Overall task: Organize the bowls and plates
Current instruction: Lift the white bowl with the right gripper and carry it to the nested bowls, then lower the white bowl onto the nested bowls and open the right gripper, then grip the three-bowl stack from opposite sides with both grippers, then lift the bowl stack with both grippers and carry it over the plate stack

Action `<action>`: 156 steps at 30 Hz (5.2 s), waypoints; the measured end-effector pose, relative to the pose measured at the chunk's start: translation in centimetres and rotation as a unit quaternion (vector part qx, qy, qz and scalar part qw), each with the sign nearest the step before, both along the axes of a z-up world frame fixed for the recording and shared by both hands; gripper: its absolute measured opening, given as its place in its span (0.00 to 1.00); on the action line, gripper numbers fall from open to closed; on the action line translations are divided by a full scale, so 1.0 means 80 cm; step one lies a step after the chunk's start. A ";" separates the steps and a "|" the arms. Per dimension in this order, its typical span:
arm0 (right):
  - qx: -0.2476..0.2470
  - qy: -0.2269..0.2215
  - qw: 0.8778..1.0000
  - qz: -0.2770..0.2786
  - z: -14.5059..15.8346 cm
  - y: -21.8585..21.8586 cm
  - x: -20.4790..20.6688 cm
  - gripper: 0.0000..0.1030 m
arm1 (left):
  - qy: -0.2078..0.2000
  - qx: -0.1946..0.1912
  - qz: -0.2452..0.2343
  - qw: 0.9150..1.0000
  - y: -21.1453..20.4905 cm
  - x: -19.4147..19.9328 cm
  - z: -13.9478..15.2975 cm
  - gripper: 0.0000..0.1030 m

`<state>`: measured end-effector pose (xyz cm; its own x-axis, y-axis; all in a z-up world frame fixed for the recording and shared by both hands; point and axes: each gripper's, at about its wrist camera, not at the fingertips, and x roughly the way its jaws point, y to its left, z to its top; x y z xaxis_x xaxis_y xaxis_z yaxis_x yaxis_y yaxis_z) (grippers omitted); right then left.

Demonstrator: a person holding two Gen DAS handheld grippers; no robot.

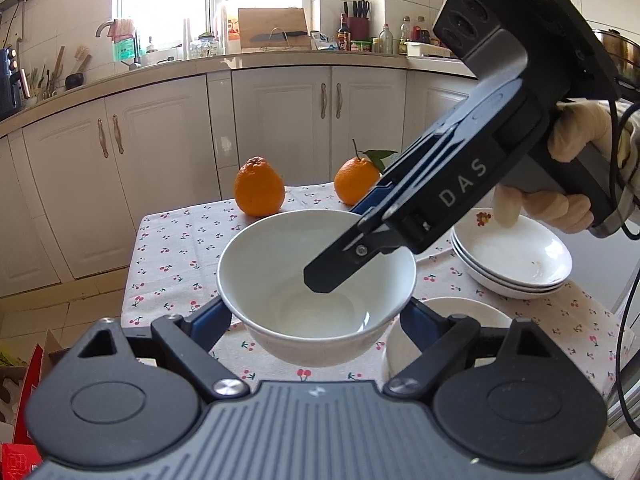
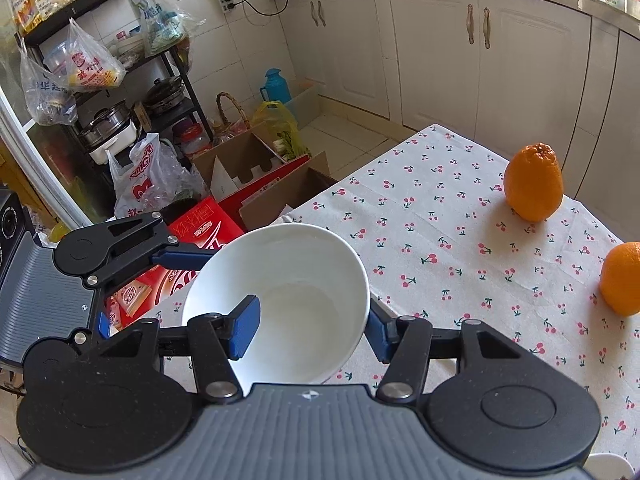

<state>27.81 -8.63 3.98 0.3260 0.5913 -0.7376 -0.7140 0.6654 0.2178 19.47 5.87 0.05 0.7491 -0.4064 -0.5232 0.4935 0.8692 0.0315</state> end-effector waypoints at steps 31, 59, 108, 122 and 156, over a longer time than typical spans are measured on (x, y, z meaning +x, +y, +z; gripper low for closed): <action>0.005 0.007 1.000 -0.030 -0.023 -0.081 -0.085 0.61 | 0.035 -0.001 -0.042 0.999 -0.065 -0.061 -0.014 0.88; -0.023 -0.033 0.999 -0.024 -0.035 -0.072 -0.104 0.94 | 0.049 0.008 -0.056 0.997 -0.067 -0.064 -0.029 0.90; -0.105 -0.054 0.993 0.008 -0.146 -0.091 -0.146 1.00 | 0.108 0.082 -0.166 0.977 -0.040 -0.033 -0.103 1.00; -0.100 -0.096 0.988 0.071 -0.128 -0.084 -0.150 1.00 | 0.092 0.088 -0.219 0.967 -0.045 -0.021 -0.092 0.97; -0.095 -0.074 0.981 0.151 -0.107 -0.067 -0.123 0.86 | 0.098 0.115 -0.326 0.933 -0.051 0.001 -0.076 0.81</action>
<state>17.93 -14.02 -4.62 0.2690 0.5338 -0.8017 -0.8993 0.4373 -0.0106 19.52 1.77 -6.01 0.2631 -0.6029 -0.7532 0.9306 0.3644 0.0334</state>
